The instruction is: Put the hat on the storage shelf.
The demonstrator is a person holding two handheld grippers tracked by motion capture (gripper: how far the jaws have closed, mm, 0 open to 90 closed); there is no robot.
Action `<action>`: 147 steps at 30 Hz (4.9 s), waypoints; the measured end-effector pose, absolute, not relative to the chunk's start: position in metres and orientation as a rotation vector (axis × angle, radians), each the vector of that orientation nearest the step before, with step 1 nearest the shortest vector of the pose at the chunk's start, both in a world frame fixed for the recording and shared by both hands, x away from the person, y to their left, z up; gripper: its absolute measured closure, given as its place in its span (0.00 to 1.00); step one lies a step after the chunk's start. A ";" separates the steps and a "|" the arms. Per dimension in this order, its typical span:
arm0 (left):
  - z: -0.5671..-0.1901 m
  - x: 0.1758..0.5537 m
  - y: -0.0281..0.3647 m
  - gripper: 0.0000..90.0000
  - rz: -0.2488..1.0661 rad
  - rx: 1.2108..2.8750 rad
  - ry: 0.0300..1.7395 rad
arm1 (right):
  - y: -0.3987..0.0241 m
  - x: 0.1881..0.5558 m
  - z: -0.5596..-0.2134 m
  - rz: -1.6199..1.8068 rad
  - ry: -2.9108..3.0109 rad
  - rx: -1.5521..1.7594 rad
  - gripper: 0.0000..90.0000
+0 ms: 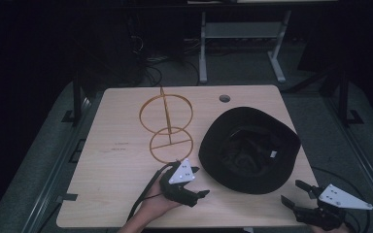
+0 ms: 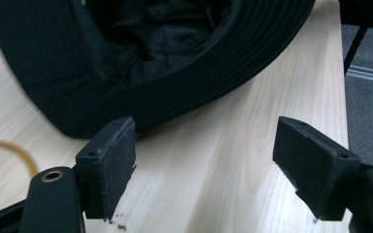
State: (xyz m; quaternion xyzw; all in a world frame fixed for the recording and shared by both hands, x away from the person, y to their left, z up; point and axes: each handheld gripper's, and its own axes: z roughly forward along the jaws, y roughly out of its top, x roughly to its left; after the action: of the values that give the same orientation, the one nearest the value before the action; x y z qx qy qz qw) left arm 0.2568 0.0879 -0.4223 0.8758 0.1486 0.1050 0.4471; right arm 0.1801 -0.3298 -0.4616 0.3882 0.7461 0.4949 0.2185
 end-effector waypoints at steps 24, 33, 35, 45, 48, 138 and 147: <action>-0.444 0.269 0.013 0.24 0.261 2.302 0.240 | -0.330 0.181 -0.462 1.373 2.071 1.068 0.24; -0.443 0.272 0.002 0.49 0.359 2.295 0.200 | -0.329 0.181 -0.462 1.377 2.069 1.066 0.24; -0.440 0.272 0.002 0.56 0.353 2.293 0.182 | -0.329 0.181 -0.462 1.381 2.066 1.065 0.24; -0.421 0.273 0.012 0.88 0.353 2.211 0.158 | -0.327 0.182 -0.462 1.373 2.072 1.063 0.24; -0.417 0.273 0.015 0.93 0.337 2.181 0.165 | -0.325 0.183 -0.462 1.366 2.077 1.050 0.24; -0.380 0.263 0.099 0.62 0.232 2.090 0.277 | -0.294 0.229 -0.383 1.596 1.952 0.898 0.96; -0.392 0.263 0.124 0.60 0.243 2.098 0.332 | -0.293 0.234 -0.365 1.593 1.952 0.886 0.97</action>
State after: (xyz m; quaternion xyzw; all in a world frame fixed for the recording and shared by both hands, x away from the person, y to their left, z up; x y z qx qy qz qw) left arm 0.2629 0.1238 -0.3920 0.8603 0.1362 0.0998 0.4810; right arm 0.2337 -0.2929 -0.3648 0.3226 0.7107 0.5800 0.2331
